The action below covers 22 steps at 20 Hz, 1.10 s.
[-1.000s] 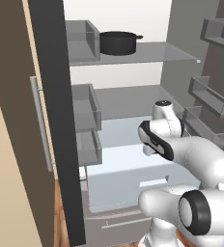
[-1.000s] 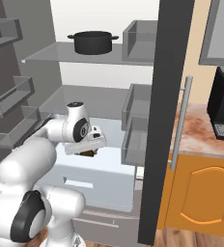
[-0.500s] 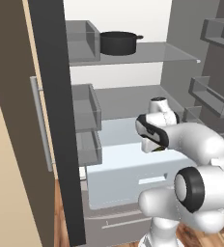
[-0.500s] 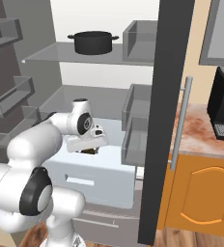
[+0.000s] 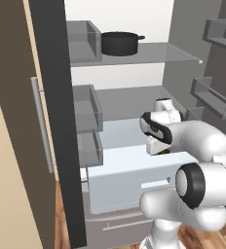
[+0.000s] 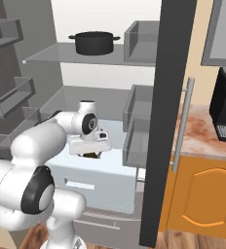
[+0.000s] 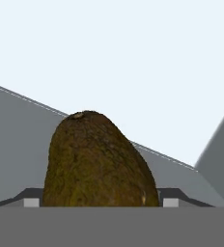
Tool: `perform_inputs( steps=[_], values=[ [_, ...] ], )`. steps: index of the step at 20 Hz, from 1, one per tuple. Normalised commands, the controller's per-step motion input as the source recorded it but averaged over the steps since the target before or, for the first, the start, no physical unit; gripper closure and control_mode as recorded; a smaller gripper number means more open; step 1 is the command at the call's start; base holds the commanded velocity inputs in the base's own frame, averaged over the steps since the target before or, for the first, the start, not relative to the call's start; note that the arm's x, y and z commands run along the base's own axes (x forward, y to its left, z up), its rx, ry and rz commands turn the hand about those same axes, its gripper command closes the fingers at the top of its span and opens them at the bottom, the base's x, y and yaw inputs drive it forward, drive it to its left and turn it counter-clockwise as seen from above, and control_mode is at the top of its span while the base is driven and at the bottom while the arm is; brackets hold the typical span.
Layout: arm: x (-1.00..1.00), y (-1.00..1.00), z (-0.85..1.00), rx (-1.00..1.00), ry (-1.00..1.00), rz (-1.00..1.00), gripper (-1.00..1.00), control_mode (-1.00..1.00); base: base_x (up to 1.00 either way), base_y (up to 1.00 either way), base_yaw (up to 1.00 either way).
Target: Place the avocado and mushroom inside the fridge drawer. Close the drawer after placing the vegetables.
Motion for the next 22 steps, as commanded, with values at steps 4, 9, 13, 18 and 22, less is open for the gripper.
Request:
perform_inputs(
  steps=[4, 9, 13, 18, 22],
  values=[
    [0.0, -0.1, 0.24, 0.0, 0.01, 0.0, 1.0, -1.0, 0.0, 0.0, 0.0],
    [0.17, 0.0, -0.2, 0.0, 0.0, 0.0, 1.0, -1.0, 0.0, 0.0, 0.0],
    [-0.04, 0.0, -0.74, -0.02, 0.0, 0.0, 1.0, -1.0, 0.0, 0.0, 0.0],
    [-0.11, 0.0, -0.54, 0.0, 0.0, 0.0, 1.0, -1.0, 0.0, 0.0, 0.0],
    [-0.24, 0.01, -0.49, 0.0, 0.0, 0.0, -1.0, -1.0, 0.0, 0.0, 0.0]
  ],
)
